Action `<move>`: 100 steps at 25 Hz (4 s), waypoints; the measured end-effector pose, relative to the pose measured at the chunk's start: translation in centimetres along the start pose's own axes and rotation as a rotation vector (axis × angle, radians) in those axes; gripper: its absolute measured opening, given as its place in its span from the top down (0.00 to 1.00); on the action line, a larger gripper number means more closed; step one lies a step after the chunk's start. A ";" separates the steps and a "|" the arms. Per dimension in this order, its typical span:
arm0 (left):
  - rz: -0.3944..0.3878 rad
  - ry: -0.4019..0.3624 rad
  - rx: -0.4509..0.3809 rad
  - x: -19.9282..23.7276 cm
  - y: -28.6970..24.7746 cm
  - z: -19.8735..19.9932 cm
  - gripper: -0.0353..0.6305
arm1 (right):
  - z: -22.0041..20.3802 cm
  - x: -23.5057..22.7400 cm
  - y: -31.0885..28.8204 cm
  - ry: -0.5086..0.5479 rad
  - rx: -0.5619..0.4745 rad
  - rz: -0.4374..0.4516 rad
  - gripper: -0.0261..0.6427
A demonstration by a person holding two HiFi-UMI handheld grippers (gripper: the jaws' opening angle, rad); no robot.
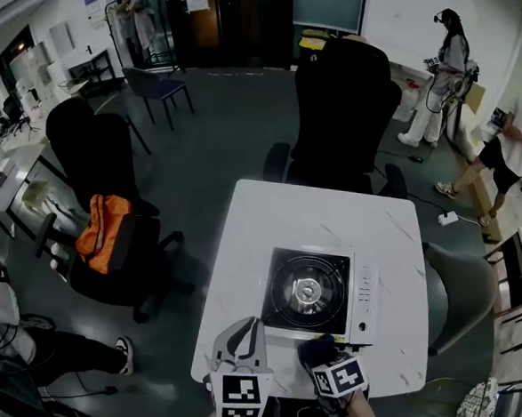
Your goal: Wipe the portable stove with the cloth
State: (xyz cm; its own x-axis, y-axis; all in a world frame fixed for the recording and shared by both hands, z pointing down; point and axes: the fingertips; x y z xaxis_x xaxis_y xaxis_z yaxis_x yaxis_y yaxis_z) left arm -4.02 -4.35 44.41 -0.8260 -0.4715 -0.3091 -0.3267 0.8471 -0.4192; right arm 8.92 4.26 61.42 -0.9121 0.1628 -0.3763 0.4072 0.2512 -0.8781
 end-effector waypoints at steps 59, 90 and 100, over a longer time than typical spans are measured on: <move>0.080 0.069 0.031 8.8 6.7 -7.6 0.91 | 2.4 13.1 -6.6 0.153 0.032 0.027 0.80; -0.109 -0.030 -0.056 -6.1 -2.6 3.6 0.91 | -2.5 -6.2 5.0 -0.059 0.003 -0.038 0.80; -0.111 -0.043 -0.043 -9.7 -5.6 5.9 0.91 | -2.3 -10.6 7.4 -0.044 0.029 0.005 0.80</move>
State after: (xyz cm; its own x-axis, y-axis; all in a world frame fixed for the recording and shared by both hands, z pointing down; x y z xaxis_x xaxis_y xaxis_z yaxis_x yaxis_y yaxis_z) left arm 8.49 -5.95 44.72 -0.7637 -0.5721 -0.2992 -0.4351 0.7984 -0.4162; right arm 21.71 6.62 59.63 -0.9116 0.1214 -0.3928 0.4107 0.2223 -0.8843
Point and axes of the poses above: the fingertips, and each gripper's own axes: y backward along the fingers, x to its left, z out of its top, and after that the axes turned 15 degrees about -y, right-handed
